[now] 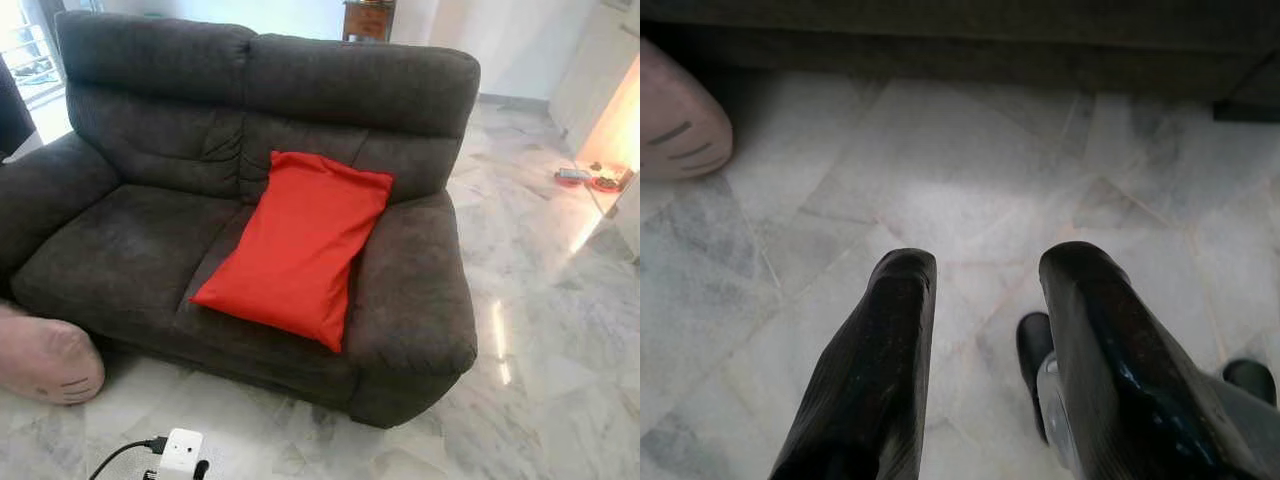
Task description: Move the pillow to the sofa from floor
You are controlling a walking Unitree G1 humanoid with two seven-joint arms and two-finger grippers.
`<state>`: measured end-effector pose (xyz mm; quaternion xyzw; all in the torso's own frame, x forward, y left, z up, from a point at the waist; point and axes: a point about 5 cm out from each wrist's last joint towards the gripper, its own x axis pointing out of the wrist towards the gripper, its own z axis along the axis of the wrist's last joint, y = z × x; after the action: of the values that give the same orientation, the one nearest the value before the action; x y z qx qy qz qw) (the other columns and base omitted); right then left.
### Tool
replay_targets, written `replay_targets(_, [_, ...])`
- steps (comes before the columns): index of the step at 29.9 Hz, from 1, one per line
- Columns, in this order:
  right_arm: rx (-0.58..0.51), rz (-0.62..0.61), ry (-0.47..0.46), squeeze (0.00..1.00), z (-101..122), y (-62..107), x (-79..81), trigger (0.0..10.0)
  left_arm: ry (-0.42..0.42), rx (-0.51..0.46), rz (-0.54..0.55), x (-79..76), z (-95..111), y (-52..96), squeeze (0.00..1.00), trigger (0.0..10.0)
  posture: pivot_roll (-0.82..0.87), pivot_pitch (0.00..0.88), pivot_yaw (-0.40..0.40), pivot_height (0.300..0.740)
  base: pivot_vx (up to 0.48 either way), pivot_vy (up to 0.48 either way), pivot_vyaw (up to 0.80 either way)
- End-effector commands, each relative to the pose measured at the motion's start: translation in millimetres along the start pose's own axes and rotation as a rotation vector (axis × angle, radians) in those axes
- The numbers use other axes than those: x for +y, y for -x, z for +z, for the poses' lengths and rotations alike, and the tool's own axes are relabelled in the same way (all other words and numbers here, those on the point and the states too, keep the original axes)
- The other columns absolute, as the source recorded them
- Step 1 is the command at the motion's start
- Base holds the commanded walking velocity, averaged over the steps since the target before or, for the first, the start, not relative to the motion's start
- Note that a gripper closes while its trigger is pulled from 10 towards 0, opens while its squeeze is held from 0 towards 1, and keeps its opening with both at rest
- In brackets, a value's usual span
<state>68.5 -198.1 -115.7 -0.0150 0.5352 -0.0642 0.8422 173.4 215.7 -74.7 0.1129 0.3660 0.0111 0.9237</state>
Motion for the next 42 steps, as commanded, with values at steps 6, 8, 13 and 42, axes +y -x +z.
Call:
replay_targets(6, [-0.019, -0.011, -0.026, 0.0, 8, -2.2, 10.0, 10.0, -0.018, -0.016, 0.015, 8.9, 0, 1.6, 0.0, 10.0, 0.12, 0.0, -0.057, 0.74, 0.0, 0.0, 0.0])
replay_targets(8, [-0.029, -0.009, -0.049, 0.0, 11, -2.8, 17.2, 10.0, -0.018, -0.014, 0.032, 14.9, -2, 2.9, 0.0, 10.0, 0.12, 0.0, -0.039, 0.74, 0.0, 0.0, 0.0])
replay_targets(13, [-0.037, -0.001, -0.055, 0.0, 14, -3.5, 24.4, 10.0, -0.022, 0.011, 0.063, 22.9, -11, 7.4, 0.0, 10.0, 0.12, 0.0, -0.026, 0.74, 0.0, 0.0, 0.0])
replay_targets(42, [-0.069, -0.01, -0.143, 0.0, 16, -2.7, 31.4, 10.0, -0.03, 0.069, 0.035, 17.6, -12, 4.2, 0.0, 10.0, 0.08, 0.0, -0.015, 0.74, 0.0, 0.0, 0.0])
